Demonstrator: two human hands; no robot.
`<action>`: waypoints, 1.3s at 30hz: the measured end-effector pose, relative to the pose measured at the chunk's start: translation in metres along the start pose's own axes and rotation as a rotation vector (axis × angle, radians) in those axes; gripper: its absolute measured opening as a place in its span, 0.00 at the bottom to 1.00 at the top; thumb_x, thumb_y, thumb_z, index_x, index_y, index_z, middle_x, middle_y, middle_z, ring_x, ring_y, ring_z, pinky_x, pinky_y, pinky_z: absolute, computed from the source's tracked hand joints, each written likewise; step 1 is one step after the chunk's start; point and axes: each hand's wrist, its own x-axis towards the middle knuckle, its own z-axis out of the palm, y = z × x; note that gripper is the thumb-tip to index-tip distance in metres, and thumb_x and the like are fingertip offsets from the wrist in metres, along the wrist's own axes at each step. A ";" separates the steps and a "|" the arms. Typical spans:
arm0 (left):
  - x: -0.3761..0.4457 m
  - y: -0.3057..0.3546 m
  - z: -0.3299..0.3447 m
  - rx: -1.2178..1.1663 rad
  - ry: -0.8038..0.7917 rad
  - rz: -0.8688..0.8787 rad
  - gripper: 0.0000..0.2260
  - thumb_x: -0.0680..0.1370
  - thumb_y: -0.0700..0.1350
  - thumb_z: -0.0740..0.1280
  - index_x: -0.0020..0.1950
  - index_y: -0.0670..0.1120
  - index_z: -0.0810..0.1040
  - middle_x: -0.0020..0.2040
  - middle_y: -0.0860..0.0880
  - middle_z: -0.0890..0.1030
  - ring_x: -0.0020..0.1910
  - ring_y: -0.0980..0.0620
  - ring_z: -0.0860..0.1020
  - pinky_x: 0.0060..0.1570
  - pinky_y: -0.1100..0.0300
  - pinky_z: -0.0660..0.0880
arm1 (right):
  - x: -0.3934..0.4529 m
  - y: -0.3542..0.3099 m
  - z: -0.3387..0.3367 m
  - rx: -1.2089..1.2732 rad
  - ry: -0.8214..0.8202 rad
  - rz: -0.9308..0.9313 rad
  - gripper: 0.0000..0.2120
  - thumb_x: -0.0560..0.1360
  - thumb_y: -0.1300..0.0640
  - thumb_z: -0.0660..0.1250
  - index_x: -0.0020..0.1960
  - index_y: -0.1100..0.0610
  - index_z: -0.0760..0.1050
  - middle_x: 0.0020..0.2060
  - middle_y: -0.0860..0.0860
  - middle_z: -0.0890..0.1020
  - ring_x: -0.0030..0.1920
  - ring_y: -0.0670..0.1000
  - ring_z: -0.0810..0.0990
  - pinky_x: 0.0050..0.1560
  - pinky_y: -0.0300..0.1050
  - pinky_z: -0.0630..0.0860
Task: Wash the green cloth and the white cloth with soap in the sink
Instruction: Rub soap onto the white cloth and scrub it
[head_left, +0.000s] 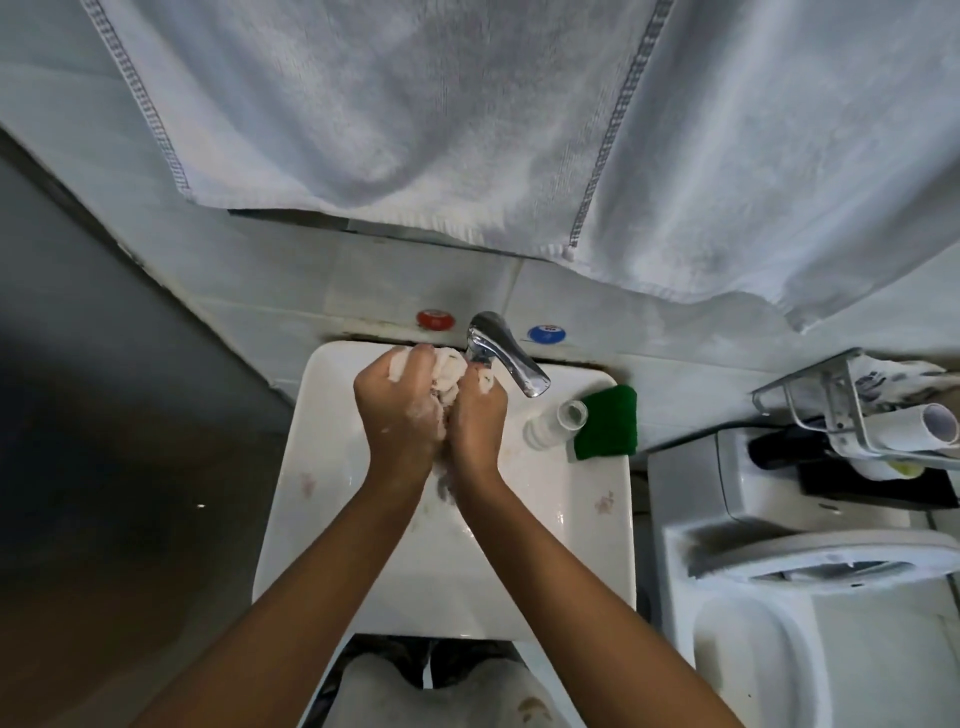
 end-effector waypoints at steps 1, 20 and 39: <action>0.004 0.002 0.000 -0.037 -0.002 -0.036 0.10 0.77 0.46 0.66 0.36 0.51 0.77 0.37 0.50 0.81 0.40 0.46 0.82 0.46 0.52 0.81 | 0.001 0.000 0.001 0.030 -0.009 0.041 0.11 0.82 0.51 0.56 0.46 0.53 0.74 0.45 0.54 0.80 0.47 0.54 0.79 0.51 0.50 0.77; 0.012 -0.024 -0.028 0.363 -0.238 0.406 0.18 0.77 0.60 0.55 0.51 0.48 0.74 0.46 0.52 0.79 0.45 0.53 0.80 0.43 0.66 0.76 | -0.004 -0.016 -0.020 -0.090 -0.122 -0.212 0.06 0.76 0.53 0.68 0.42 0.49 0.72 0.37 0.46 0.79 0.35 0.39 0.79 0.35 0.31 0.75; 0.015 -0.022 -0.009 0.248 0.022 0.294 0.12 0.79 0.48 0.63 0.39 0.44 0.76 0.35 0.48 0.79 0.34 0.52 0.77 0.38 0.68 0.73 | -0.014 -0.010 -0.003 -0.121 0.051 -0.100 0.13 0.78 0.48 0.64 0.37 0.51 0.74 0.36 0.50 0.82 0.41 0.50 0.83 0.48 0.46 0.80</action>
